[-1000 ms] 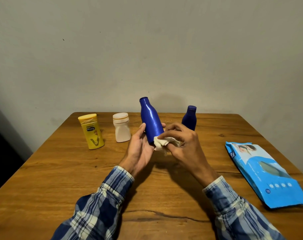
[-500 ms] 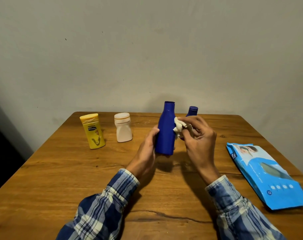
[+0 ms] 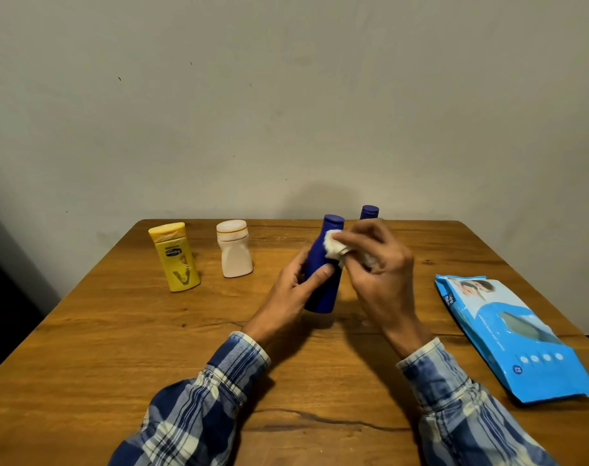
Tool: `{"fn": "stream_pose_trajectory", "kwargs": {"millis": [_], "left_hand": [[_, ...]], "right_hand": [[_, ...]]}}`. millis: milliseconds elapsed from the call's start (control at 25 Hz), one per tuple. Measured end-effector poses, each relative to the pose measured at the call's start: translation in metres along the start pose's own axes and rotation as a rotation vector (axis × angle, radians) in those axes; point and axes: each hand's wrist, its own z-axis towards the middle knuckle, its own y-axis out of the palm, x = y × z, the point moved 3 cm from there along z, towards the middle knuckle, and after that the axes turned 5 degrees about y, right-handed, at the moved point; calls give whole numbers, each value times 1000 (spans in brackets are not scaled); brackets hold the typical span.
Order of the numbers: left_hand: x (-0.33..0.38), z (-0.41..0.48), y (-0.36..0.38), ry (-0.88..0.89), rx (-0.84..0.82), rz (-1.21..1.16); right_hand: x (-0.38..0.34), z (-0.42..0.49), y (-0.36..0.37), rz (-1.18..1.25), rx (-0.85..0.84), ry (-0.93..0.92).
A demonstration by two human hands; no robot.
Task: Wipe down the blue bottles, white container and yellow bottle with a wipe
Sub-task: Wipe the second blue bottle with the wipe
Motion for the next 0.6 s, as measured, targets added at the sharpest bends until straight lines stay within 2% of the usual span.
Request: {"fn": "stream_pose_trajectory", "kwargs": {"millis": [80, 200, 240, 360, 400, 520, 600], "left_hand": [[-1, 0, -5, 37, 6, 99], [0, 0, -3, 63, 6, 221], [-1, 0, -3, 64, 16, 243], [-6, 2, -8, 65, 54, 203], [-4, 2, -10, 87, 66, 221], [4, 0, -12, 146, 119, 368], [4, -1, -10, 175, 115, 423]], "right_hand": [[-3, -3, 5, -104, -68, -92], [2, 0, -3, -98, 87, 9], [1, -1, -1, -112, 64, 12], [-8, -5, 11, -158, -219, -104], [-11, -4, 9, -107, -219, -97], [-8, 10, -13, 166, 38, 109], [-3, 13, -15, 182, 49, 168]]}}
